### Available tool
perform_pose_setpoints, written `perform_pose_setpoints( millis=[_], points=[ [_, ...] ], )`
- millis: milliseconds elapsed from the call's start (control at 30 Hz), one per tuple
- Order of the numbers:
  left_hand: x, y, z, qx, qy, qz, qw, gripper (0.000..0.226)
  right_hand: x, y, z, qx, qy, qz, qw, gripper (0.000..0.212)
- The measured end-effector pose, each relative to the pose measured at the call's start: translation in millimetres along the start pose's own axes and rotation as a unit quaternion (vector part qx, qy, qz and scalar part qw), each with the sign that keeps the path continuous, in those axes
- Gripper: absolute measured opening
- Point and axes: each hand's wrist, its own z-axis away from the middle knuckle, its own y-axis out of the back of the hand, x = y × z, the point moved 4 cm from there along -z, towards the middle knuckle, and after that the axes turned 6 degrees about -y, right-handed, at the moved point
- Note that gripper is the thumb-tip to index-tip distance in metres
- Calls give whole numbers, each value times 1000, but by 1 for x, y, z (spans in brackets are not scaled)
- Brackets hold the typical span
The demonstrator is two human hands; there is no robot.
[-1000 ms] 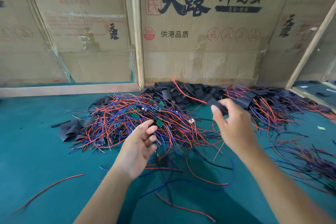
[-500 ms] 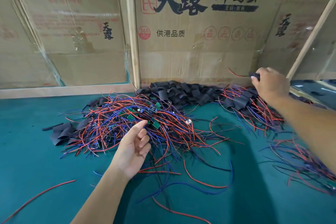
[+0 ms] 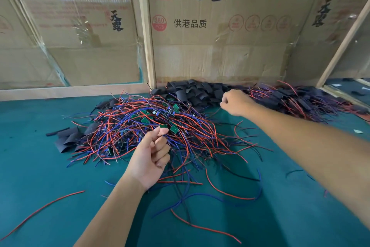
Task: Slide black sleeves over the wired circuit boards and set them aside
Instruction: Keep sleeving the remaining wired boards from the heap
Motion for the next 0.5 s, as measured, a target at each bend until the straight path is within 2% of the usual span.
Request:
perform_pose_setpoints(
  millis=[100, 200, 267, 400, 500],
  points=[
    [1, -1, 1, 5, 4, 6, 1000, 18, -20, -24, -1, -17, 12, 5, 1000, 24],
    [1, -1, 1, 5, 6, 8, 1000, 20, -29, -33, -5, 19, 6, -33, 999, 21],
    [1, -1, 1, 3, 7, 12, 1000, 20, -31, -36, -7, 44, -17, -6, 999, 21],
    [1, 0, 1, -2, 10, 16, 1000, 21, -8, -54, -8, -3, -130, 24, 991, 49],
    [0, 0, 0, -8, 9, 9, 1000, 20, -1, -63, -7, -8, -126, 20, 992, 56]
  ],
)
